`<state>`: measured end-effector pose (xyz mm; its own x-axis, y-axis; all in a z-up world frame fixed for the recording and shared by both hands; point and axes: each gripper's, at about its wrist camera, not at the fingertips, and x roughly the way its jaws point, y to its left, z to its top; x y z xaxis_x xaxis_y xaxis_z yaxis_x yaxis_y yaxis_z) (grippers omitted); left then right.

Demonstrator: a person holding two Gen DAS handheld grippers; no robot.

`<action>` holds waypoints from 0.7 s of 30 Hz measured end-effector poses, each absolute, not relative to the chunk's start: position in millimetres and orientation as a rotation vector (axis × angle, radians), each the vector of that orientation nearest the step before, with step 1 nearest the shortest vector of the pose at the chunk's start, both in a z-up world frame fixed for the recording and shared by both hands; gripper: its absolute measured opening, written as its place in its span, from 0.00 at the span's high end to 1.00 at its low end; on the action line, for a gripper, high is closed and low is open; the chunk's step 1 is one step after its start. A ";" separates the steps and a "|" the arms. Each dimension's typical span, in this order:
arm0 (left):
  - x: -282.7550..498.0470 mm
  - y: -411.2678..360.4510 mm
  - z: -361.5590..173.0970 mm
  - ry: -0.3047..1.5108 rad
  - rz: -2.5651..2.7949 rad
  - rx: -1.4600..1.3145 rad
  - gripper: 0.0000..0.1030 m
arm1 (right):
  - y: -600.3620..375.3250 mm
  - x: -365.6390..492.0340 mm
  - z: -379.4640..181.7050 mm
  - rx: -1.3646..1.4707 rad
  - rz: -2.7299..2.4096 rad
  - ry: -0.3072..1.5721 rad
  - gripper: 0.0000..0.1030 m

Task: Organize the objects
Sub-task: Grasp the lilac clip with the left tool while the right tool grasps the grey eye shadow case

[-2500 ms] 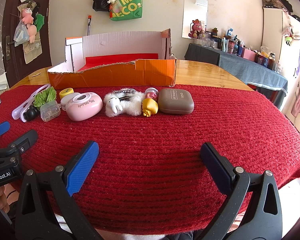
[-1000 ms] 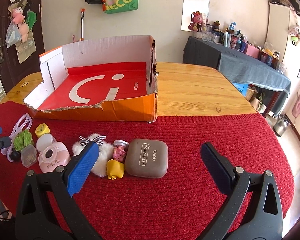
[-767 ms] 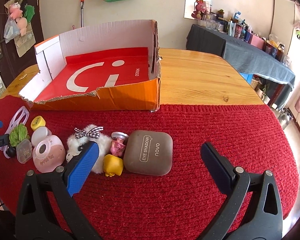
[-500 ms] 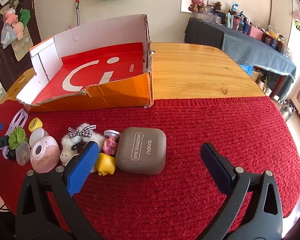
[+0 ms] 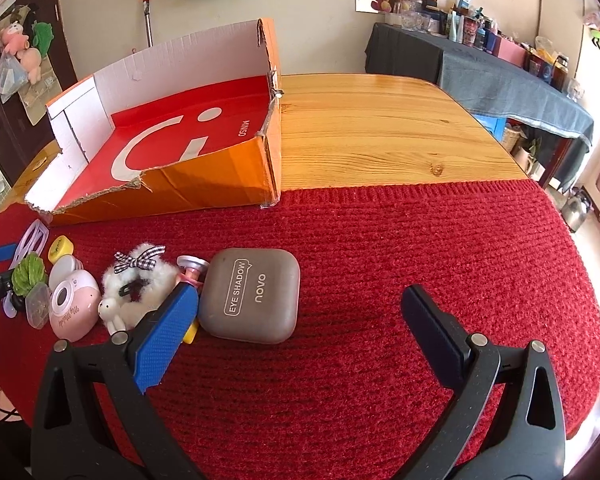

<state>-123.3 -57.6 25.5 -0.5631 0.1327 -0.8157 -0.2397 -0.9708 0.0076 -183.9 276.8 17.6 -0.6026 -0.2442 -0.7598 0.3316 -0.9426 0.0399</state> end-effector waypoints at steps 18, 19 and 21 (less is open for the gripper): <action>-113.2 -50.4 32.3 0.139 2.605 -1.239 0.63 | 267.2 -177.0 15.4 1.128 -2.470 0.180 0.48; -111.4 -50.4 34.8 0.140 2.611 -1.229 0.63 | 267.3 -175.8 17.2 1.121 -2.469 0.177 0.48; -108.1 -50.5 39.6 0.145 2.623 -1.214 0.63 | 267.3 -173.4 22.4 1.104 -2.463 0.164 0.48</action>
